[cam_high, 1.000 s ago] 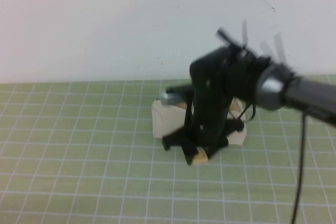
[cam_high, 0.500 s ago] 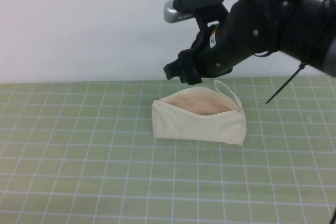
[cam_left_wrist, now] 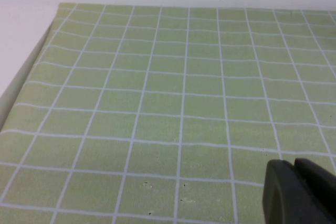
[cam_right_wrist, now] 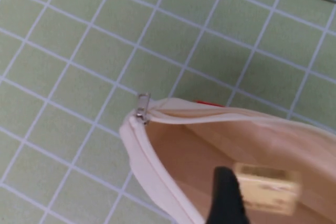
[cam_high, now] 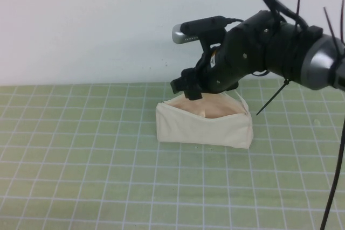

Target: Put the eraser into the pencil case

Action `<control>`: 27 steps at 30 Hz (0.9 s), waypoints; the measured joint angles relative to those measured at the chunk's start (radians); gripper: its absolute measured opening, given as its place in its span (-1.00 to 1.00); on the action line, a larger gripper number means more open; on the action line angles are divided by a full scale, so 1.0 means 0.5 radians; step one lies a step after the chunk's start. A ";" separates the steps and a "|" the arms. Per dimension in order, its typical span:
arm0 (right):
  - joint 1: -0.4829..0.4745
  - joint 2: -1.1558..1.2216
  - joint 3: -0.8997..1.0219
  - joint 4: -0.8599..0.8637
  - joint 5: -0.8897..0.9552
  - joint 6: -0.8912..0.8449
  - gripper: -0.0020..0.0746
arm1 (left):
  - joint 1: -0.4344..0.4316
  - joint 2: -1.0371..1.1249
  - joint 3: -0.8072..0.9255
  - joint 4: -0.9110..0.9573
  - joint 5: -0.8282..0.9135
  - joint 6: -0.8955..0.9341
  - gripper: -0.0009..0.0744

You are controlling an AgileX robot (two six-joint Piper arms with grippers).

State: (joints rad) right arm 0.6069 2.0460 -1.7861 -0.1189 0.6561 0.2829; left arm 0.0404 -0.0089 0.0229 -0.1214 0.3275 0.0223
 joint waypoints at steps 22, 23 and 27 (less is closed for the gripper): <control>0.014 -1.422 0.878 -0.025 0.025 -0.096 -0.95 | 0.000 0.000 0.000 0.000 0.000 0.000 -0.98; 0.017 -1.499 0.968 -0.009 -0.027 -0.096 -0.95 | 0.000 0.000 0.000 0.000 0.000 0.000 -0.98; 0.025 -1.866 1.369 0.030 -0.151 -0.096 -0.95 | 0.000 0.000 0.000 0.000 0.000 0.000 -0.98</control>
State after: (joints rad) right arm 0.6192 1.1129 -1.1017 -0.1037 0.5806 0.2350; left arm 0.0404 -0.0089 0.0229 -0.1214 0.3275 0.0223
